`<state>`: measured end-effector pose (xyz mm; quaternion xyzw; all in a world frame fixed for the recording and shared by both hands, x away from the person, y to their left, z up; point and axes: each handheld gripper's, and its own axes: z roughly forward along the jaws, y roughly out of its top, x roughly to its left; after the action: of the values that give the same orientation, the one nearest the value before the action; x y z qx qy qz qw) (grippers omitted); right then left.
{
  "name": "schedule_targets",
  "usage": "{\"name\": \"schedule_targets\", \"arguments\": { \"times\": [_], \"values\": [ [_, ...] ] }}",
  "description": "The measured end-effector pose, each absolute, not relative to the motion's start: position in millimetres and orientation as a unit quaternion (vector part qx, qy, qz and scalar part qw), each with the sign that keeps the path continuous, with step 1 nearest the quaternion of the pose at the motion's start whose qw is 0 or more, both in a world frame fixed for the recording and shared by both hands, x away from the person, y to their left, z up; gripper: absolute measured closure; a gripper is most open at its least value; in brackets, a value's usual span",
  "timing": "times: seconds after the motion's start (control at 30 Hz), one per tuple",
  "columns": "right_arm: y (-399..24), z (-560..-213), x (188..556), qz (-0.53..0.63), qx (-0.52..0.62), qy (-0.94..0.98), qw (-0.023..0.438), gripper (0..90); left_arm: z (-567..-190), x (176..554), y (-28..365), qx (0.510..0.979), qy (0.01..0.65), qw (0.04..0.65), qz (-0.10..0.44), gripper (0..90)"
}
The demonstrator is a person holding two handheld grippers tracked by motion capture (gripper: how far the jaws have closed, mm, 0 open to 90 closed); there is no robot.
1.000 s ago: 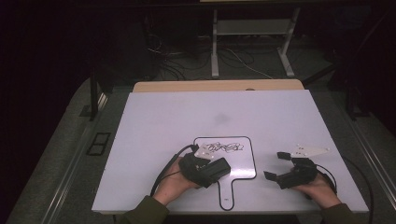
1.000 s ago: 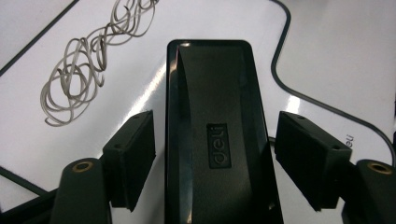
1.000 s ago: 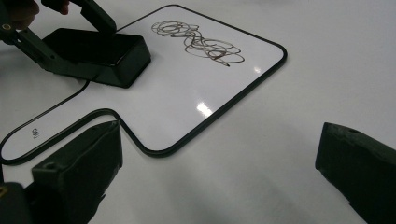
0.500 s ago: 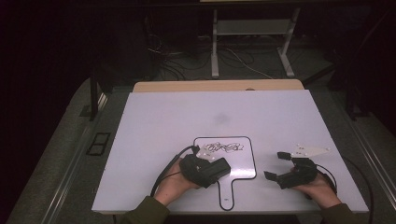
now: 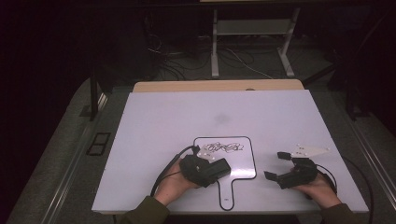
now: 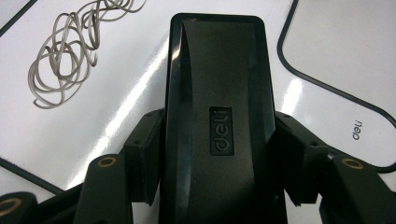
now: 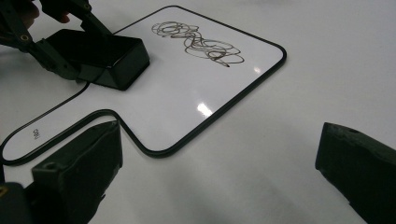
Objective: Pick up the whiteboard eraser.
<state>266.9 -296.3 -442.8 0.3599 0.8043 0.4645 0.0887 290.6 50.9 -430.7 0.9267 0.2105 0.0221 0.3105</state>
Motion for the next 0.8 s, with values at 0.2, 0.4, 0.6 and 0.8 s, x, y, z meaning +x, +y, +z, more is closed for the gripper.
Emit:
{"name": "schedule_targets", "arguments": {
  "times": [0.2, 0.4, 0.6, 0.8],
  "values": [
    [-296.7, -442.5, 266.8, 0.464, 0.358, 0.805, 0.088, 0.0, -429.6, 290.2, 50.6, 0.926, 0.218, 0.307, 0.022, 39.5],
    [-296.7, -442.5, 266.8, 0.465, 0.358, 0.805, 0.088, 0.0, -427.8, 291.2, 53.3, 0.927, 0.211, 0.31, 0.02, 39.5],
    [-296.4, -442.4, 266.1, 0.464, 0.358, 0.805, 0.087, 0.0, -422.5, 291.0, 56.6, 0.92, 0.214, 0.326, 0.021, 39.5],
    [-296.8, -442.4, 265.7, 0.465, 0.36, 0.804, 0.087, 0.0, -417.1, 291.6, 59.8, 0.918, 0.211, 0.334, 0.021, 39.5]
  ]
}}
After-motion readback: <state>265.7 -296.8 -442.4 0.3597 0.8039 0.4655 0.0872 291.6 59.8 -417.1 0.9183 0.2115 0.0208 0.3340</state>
